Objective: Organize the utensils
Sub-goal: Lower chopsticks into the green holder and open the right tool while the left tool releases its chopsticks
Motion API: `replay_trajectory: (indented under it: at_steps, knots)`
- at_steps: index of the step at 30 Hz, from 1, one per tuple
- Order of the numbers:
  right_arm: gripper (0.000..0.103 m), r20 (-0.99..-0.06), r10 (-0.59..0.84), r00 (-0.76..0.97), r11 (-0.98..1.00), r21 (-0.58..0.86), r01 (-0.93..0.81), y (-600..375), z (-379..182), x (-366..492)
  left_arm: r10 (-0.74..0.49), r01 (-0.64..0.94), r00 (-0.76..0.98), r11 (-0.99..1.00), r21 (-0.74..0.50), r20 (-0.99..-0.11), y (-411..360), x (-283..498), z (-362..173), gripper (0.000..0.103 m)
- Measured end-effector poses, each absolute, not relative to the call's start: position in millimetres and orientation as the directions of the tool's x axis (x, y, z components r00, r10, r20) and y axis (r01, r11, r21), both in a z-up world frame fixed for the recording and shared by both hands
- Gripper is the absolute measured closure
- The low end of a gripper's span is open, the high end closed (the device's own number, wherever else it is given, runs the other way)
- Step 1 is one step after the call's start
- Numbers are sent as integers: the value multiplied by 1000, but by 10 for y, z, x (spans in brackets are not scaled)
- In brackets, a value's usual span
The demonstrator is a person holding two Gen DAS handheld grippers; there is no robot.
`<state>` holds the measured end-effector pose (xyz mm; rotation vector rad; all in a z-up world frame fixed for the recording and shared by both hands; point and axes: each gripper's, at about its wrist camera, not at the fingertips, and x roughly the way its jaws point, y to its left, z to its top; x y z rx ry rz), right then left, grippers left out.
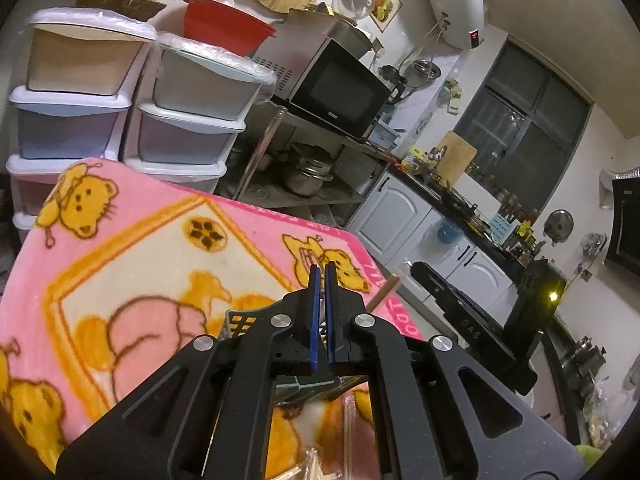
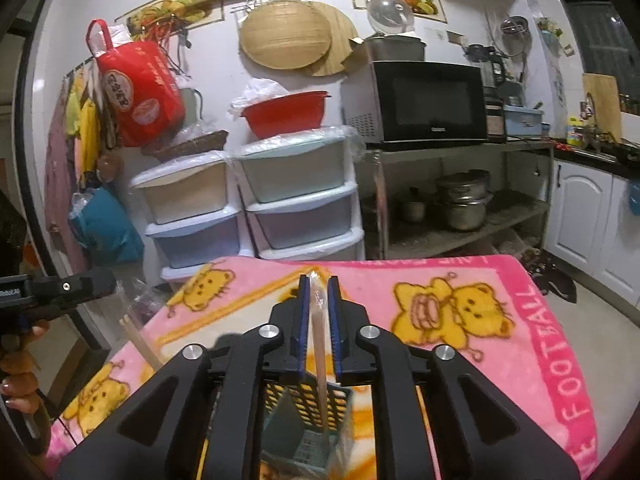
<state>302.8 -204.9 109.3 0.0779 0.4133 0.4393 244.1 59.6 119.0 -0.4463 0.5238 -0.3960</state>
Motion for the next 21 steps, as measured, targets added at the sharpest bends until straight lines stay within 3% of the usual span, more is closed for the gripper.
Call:
replay_trajectory:
  at_steps: [5,9,11,21]
  knots:
    - [76,-379,415,827,910,186,-372,-2191,1064,2938,-436,216,812,842,-494,-388,662,2376,1155,103]
    - [65,-395,406,824,914,190,-359,-2251,1055,2862,-423,199,817,845,-497,-392,719,2313,1121,87]
    - [61,-413,397,820,918,182,-352,-2260,1037,2828,-414,191,820,849,-492,-395,729,2278,1106,85]
    - [51,-436,391,810,920,163,-356,-2270,980,2626,-376,162,830,870,-466,-412,759,2059,1015,50]
